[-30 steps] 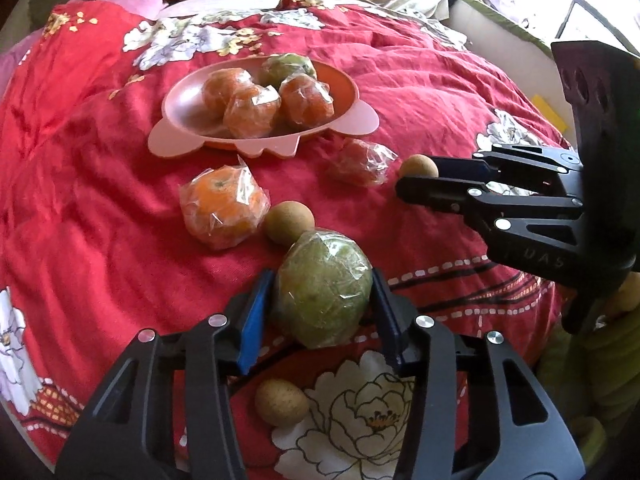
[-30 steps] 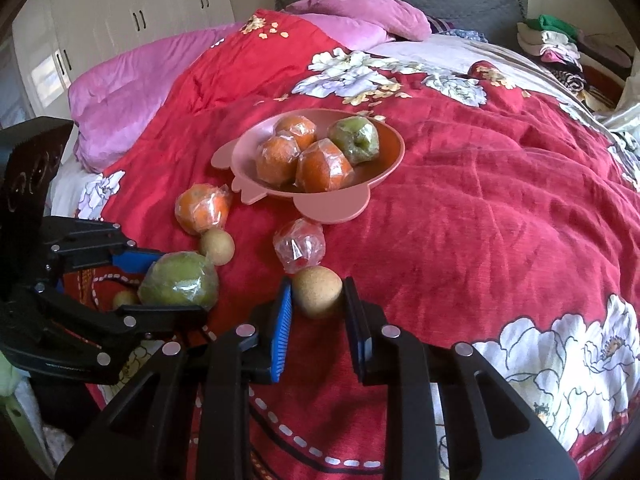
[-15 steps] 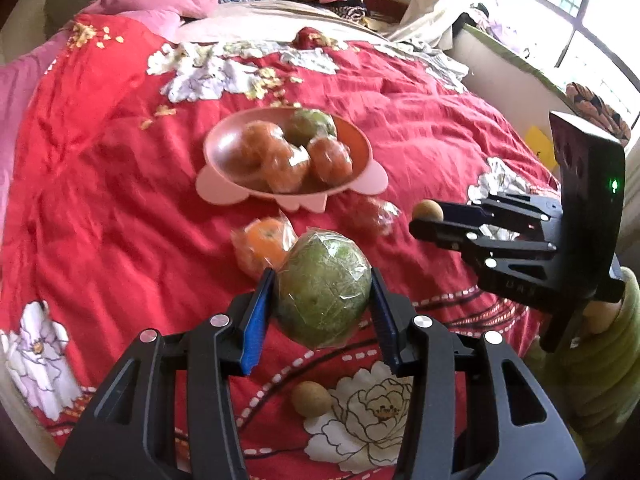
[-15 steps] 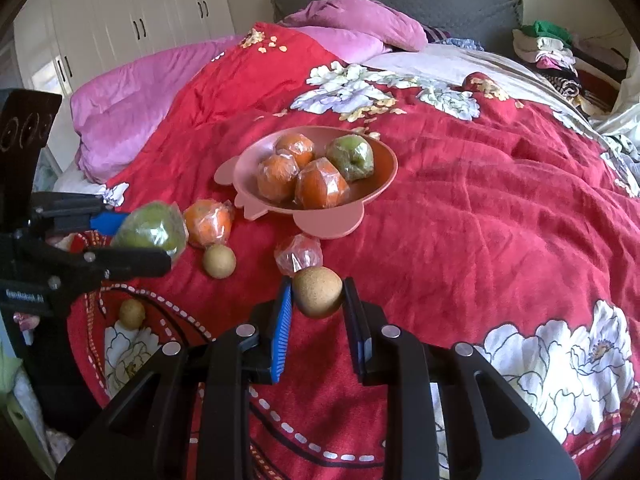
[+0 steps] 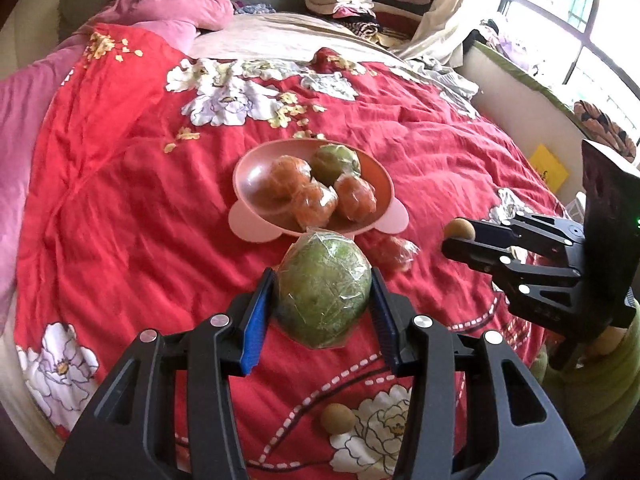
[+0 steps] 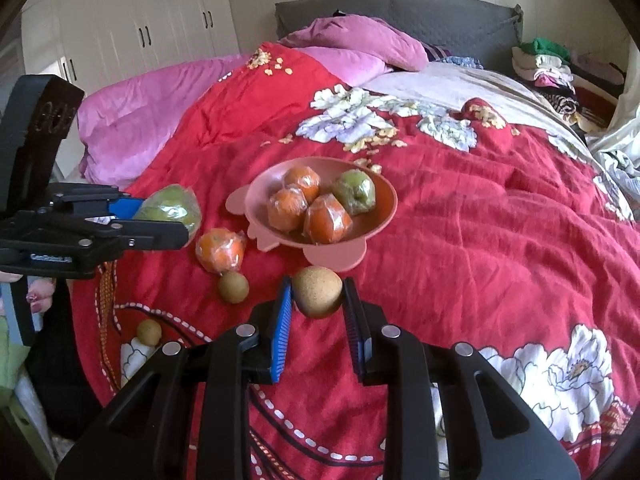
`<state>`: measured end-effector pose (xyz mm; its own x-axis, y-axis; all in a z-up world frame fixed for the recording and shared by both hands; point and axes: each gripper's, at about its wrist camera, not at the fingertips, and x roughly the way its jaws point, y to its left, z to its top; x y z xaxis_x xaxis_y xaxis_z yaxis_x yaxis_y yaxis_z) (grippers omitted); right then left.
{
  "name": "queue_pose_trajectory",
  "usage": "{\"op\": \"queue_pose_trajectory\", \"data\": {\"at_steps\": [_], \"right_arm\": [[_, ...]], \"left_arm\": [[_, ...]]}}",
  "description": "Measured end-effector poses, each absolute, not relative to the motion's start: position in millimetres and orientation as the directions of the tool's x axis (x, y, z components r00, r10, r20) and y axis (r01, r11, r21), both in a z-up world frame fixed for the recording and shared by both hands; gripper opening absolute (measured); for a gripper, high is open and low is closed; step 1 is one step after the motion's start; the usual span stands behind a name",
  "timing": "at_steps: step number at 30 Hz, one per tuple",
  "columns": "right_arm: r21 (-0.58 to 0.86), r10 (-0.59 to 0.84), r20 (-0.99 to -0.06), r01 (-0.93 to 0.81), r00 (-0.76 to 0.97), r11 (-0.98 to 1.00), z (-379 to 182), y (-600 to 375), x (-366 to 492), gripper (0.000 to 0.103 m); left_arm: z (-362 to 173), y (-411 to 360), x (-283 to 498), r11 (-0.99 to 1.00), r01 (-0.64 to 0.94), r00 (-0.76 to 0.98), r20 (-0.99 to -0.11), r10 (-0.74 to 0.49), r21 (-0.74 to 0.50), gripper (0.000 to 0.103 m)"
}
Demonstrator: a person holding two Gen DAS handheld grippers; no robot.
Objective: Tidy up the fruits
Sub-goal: 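Carry both held fruits over the pink bowl and lower them inside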
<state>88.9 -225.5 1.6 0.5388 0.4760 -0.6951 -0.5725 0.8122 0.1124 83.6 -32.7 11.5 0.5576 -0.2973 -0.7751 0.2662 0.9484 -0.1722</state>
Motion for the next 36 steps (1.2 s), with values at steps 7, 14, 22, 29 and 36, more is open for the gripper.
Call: {"op": "queue_pose_trajectory", "data": {"at_steps": [7, 14, 22, 29, 36], "right_arm": [[0.104, 0.475, -0.683, -0.568, 0.556, 0.816, 14, -223, 93, 0.024], [0.101, 0.474, -0.675, -0.565, 0.566, 0.819, 21, -221, 101, 0.024], [0.087, 0.474, -0.664, -0.569, 0.579, 0.818, 29, -218, 113, 0.024], [0.079, 0.473, -0.66, -0.572, 0.584, 0.817, 35, -215, 128, 0.024], [0.078, 0.474, -0.657, -0.572, 0.586, 0.816, 38, -214, 143, 0.024]], "left_arm": [[15, -31, 91, 0.949, 0.267, 0.565, -0.77, -0.296, -0.169, 0.038], [16, -31, 101, 0.949, 0.263, 0.57, -0.767, -0.296, -0.171, 0.038], [18, -33, 116, 0.947, 0.271, 0.571, -0.763, -0.301, -0.171, 0.038], [16, -33, 130, 0.95, 0.27, 0.567, -0.771, -0.291, -0.16, 0.038], [13, -32, 144, 0.953, 0.265, 0.561, -0.78, -0.278, -0.149, 0.038]]}}
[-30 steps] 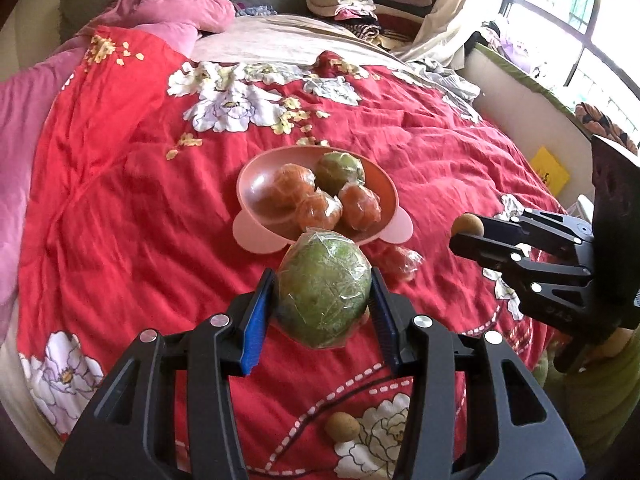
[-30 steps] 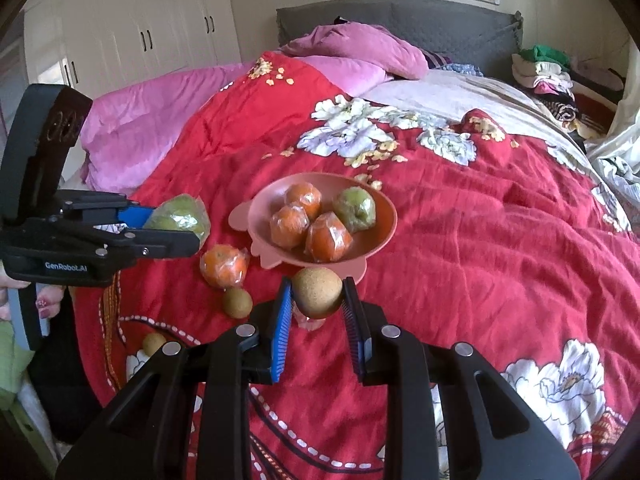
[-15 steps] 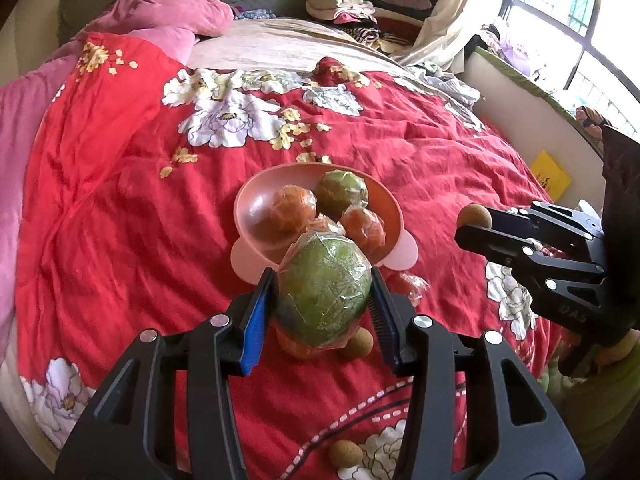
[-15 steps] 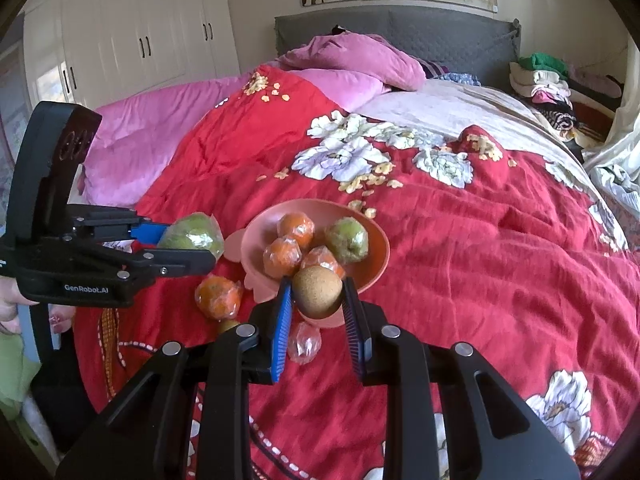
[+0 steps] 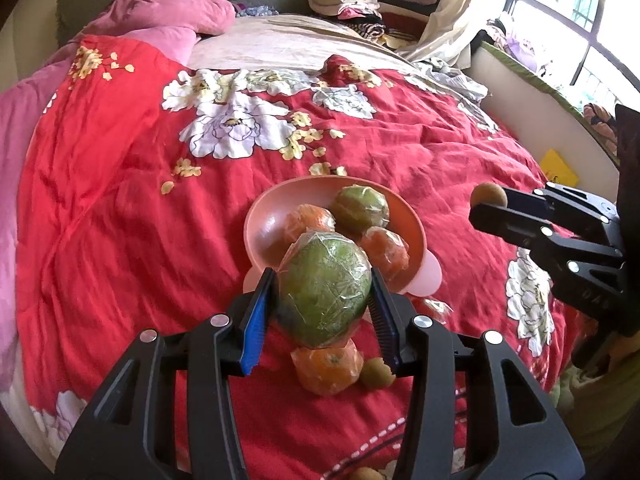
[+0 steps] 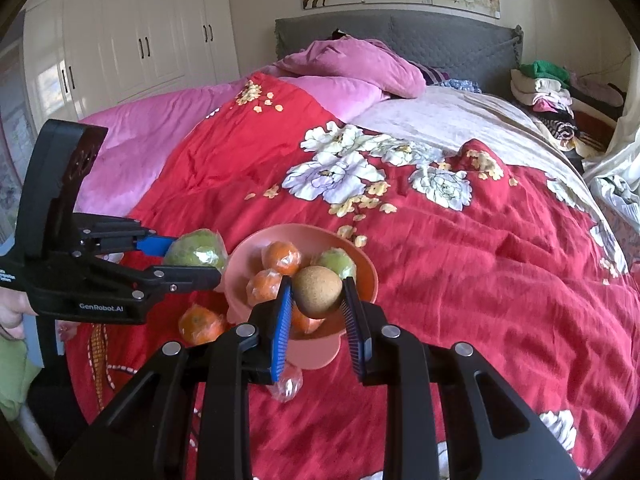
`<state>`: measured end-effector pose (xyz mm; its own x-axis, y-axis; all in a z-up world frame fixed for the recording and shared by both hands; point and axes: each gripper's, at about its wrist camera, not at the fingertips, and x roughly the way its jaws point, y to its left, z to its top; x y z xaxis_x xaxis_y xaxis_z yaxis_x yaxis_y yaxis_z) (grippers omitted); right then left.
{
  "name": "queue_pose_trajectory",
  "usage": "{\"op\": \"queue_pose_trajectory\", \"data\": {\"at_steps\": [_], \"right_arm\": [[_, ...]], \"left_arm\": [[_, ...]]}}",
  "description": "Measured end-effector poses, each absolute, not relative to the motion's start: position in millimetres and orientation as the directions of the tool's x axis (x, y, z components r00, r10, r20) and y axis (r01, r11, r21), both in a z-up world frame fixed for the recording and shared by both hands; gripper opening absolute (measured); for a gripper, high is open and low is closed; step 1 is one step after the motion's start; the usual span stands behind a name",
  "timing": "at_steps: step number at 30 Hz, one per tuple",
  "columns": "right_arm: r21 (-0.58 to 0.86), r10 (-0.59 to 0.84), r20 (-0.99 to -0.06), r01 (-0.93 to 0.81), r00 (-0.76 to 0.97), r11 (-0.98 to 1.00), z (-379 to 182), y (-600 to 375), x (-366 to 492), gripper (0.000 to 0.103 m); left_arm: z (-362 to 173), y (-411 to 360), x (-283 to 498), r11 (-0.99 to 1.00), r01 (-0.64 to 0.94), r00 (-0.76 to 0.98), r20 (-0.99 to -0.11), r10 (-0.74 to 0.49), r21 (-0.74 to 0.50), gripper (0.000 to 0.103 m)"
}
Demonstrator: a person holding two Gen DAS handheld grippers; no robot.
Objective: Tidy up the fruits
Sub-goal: 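Carry both held fruits over the pink bowl and lower them inside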
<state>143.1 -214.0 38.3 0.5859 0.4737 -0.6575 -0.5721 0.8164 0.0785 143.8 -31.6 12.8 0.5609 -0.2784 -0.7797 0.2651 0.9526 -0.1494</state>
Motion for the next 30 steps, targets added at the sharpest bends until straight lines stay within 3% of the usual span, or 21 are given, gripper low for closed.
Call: {"op": "queue_pose_trajectory", "data": {"at_steps": [15, 30], "right_arm": [[0.079, 0.499, -0.63, -0.59, 0.595, 0.803, 56, -206, 178, 0.024], [0.078, 0.479, -0.688, -0.6, 0.546, 0.796, 21, -200, 185, 0.024]], "left_arm": [[7, -35, 172, 0.957, 0.258, 0.546, -0.797, -0.258, -0.133, 0.038], [-11, -37, 183, 0.965, 0.239, 0.53, -0.818, -0.223, -0.109, 0.038]]}}
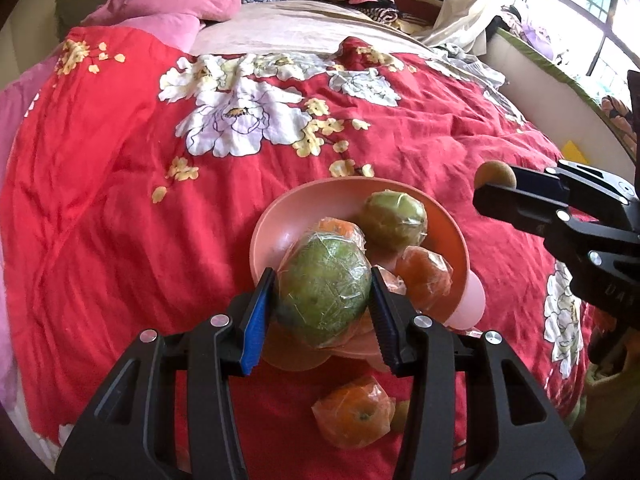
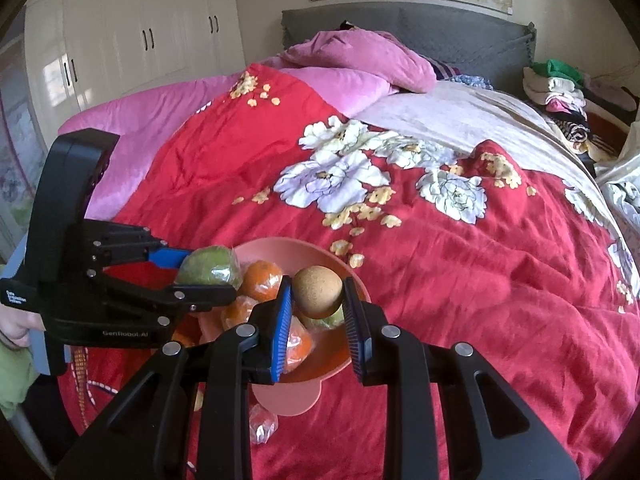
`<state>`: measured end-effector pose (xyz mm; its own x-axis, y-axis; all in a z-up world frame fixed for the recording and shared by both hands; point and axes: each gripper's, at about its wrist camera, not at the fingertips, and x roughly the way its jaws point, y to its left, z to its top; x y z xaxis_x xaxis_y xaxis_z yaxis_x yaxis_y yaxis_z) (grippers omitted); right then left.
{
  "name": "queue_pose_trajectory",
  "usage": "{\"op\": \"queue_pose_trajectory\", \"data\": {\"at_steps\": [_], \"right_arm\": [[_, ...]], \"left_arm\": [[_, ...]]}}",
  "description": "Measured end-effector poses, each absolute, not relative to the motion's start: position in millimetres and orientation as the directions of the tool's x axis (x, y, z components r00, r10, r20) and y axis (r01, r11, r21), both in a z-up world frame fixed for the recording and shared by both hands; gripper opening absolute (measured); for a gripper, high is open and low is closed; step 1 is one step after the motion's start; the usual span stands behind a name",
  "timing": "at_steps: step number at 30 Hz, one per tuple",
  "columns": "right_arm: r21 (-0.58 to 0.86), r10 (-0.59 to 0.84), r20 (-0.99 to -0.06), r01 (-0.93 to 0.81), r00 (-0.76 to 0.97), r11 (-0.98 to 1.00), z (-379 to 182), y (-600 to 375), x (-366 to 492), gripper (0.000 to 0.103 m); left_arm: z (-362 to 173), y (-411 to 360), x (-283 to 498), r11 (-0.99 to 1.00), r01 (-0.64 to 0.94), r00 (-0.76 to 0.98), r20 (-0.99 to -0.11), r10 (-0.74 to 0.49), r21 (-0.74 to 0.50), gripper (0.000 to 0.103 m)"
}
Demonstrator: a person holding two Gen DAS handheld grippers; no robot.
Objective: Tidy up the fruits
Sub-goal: 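Carry both held fruits over the pink bowl and lower them inside, then open both tools to release the fruits into the bowl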
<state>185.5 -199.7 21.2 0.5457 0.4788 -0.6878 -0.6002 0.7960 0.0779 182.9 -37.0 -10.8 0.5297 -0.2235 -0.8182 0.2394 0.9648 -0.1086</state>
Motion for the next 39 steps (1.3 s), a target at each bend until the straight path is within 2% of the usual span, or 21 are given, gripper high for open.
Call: {"op": "queue_pose_trajectory", "data": {"at_steps": [39], "right_arm": [[0.081, 0.427, -0.761, -0.582, 0.488, 0.809, -18, -190, 198, 0.024]], "left_arm": [[-20, -32, 197, 0.968, 0.211, 0.544, -0.807, -0.231, -0.135, 0.038]]}}
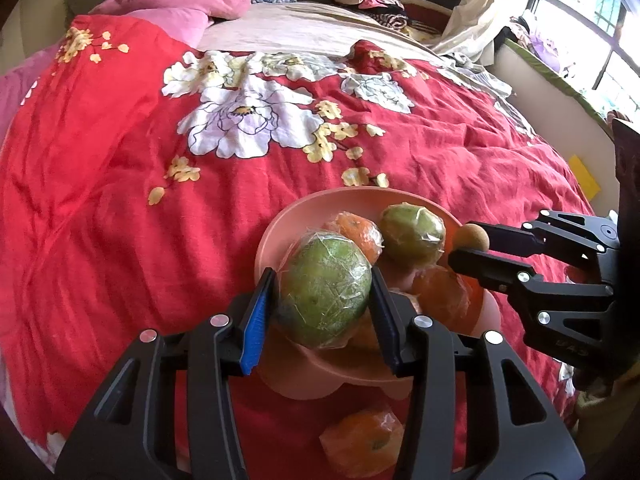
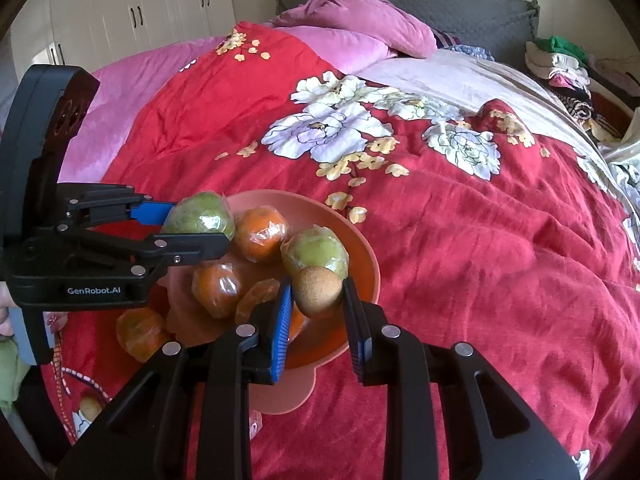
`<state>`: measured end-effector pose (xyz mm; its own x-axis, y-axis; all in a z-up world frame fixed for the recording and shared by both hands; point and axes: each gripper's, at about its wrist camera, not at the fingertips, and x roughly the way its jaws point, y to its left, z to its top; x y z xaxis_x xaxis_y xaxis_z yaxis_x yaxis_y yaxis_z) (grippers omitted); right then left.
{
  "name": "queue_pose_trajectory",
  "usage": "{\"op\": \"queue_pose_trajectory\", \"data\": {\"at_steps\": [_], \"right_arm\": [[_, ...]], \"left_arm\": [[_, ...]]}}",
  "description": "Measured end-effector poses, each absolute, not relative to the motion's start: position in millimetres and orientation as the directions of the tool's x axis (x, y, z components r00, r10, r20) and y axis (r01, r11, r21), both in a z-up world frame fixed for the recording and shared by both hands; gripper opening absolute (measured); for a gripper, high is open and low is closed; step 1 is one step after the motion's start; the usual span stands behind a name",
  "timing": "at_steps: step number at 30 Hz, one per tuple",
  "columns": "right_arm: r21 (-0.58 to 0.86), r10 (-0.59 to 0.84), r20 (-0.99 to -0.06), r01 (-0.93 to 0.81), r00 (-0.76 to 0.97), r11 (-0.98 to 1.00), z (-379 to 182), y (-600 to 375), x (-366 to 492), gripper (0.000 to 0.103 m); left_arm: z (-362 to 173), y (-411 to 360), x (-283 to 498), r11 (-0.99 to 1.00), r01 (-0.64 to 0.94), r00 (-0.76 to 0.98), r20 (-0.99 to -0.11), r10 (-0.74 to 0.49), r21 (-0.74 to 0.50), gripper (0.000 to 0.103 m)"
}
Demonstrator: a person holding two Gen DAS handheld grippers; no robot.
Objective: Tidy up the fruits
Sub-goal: 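Open both tools to release the fruits into the bowl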
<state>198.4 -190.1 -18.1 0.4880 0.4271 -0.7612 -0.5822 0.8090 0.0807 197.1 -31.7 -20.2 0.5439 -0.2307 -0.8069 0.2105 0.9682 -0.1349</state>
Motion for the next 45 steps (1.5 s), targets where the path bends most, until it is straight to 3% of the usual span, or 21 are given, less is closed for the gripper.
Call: {"op": "queue_pose_trajectory", "data": {"at_steps": [20, 24, 45], "right_arm": [[0.083, 0.428, -0.76, -0.581, 0.489, 0.81, -19, -191, 198, 0.025], [0.092, 0.437, -0.755, -0.58, 0.49, 0.809, -18, -192, 199, 0.032], [0.081, 0.436, -0.746, -0.581, 0.504, 0.81, -10, -195, 194, 0.038]], "left_arm": [[-21, -32, 197, 0.968, 0.211, 0.545, -0.807, -0.23, -0.134, 0.038], [-21, -32, 197, 0.968, 0.212, 0.543, -0.807, -0.231, -0.134, 0.038], [-9, -33, 196, 0.97, 0.209, 0.571, -0.79, -0.222, -0.122, 0.038]]}}
